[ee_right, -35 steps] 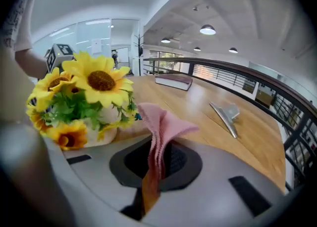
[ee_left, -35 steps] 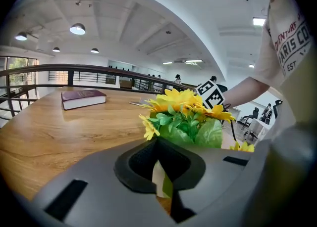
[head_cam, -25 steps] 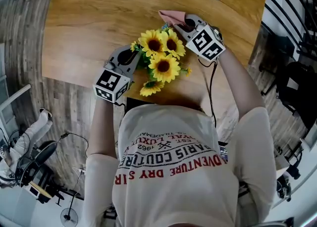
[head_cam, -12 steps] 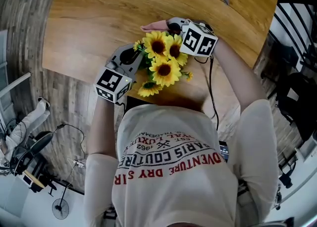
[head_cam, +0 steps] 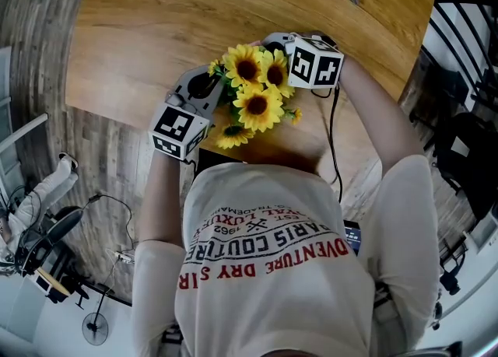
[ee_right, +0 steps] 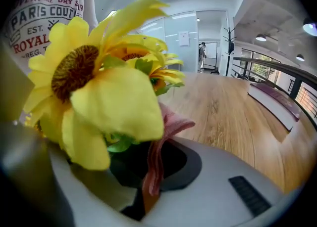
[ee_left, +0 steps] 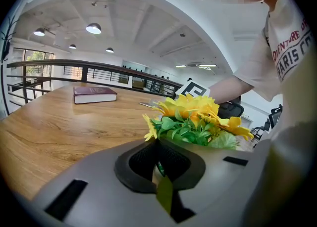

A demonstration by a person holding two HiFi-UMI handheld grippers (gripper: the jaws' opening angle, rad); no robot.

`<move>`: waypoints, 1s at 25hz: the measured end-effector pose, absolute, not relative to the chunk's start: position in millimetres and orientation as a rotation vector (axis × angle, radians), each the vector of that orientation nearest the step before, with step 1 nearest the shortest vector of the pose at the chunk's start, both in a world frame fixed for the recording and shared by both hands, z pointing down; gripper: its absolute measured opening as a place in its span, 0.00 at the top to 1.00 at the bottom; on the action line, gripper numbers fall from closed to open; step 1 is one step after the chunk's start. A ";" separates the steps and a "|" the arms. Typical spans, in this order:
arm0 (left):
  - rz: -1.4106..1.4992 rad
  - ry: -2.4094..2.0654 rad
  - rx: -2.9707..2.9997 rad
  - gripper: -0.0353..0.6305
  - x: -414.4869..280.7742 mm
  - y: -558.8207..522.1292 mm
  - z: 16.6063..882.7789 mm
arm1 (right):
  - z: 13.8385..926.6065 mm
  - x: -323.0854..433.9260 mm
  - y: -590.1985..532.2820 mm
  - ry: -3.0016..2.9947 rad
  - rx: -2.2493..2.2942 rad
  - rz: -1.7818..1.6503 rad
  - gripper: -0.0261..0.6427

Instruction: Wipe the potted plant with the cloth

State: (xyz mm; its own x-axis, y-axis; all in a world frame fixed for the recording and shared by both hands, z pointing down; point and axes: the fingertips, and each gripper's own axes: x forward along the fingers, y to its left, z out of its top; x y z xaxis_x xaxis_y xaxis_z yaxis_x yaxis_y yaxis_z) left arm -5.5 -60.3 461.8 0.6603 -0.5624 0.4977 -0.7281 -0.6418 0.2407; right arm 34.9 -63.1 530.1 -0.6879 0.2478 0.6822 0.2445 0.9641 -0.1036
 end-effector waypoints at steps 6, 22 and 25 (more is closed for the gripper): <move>0.542 -1.022 2.449 0.92 -5.2 -61.4 461.5 | 529.3 45.4 -58.9 -2.300 -0.365 0.039 0.91; 0.518 -1.028 2.439 0.92 -2.5 -63.7 465.4 | 534.3 68.3 -29.1 -2.218 -0.184 0.328 0.91; 0.514 -1.030 2.437 0.92 -2.5 -65.1 464.4 | 533.1 73.1 -21.3 -2.236 -0.157 0.362 0.91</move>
State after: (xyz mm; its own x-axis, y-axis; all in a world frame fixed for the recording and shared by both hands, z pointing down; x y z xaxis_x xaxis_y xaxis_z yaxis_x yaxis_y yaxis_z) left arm -2.5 -65.1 464.4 0.6531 -0.5747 0.4931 -0.7394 -0.6246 0.2514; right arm 73.1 -21.3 533.1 -0.6364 0.2336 0.7351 -0.0099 0.9505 -0.3106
